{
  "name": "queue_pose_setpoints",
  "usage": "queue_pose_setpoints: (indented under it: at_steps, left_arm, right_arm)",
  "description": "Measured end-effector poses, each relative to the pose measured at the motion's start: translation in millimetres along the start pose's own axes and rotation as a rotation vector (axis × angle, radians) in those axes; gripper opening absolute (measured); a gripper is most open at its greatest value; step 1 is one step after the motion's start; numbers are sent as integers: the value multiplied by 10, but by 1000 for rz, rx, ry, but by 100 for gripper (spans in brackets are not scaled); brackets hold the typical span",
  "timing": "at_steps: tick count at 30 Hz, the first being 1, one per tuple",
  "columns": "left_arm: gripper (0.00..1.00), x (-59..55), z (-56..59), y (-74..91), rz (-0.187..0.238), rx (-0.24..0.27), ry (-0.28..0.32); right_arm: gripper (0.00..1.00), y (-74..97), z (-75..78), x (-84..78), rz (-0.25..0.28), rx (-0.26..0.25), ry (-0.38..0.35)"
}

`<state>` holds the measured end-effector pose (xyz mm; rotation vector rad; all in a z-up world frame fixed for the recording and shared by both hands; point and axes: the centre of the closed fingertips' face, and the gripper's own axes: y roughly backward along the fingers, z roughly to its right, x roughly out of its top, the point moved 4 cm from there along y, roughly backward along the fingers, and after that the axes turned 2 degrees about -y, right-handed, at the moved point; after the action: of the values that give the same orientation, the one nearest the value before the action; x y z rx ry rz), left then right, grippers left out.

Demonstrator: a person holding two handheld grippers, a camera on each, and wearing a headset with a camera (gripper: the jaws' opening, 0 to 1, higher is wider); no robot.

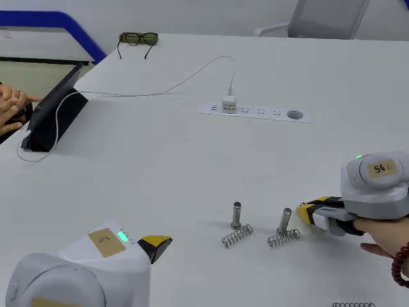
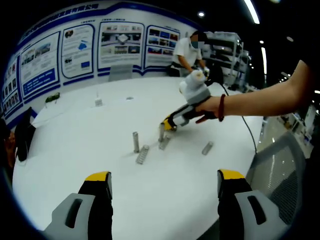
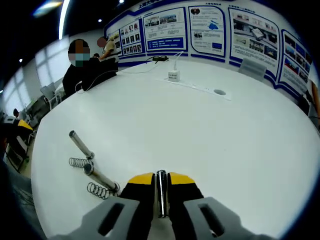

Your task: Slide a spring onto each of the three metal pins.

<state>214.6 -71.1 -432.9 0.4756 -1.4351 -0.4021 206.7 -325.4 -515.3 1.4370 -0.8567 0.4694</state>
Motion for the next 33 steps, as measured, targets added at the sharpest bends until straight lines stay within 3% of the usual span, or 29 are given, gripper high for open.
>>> queue_pose_setpoints:
  at_steps: [4,8,14,26,33]
  left_arm:
    - [88,1,-15,15,4,5,3]
    - [89,1,-24,24,24,11,32]
    - [91,22,-28,41,27,24,23]
    - [90,108,-35,56,44,37,-1]
    - [89,101,-22,69,43,40,-3]
  right_arm:
    - [10,-7,3,11,-7,-16,23]
    - [9,-11,-7,13,-14,-38,-7]
    - [9,22,27,1,-23,-50,-62]
    - [8,281,38,82,24,-50,-84]
    - [8,425,26,73,26,-57,-84]
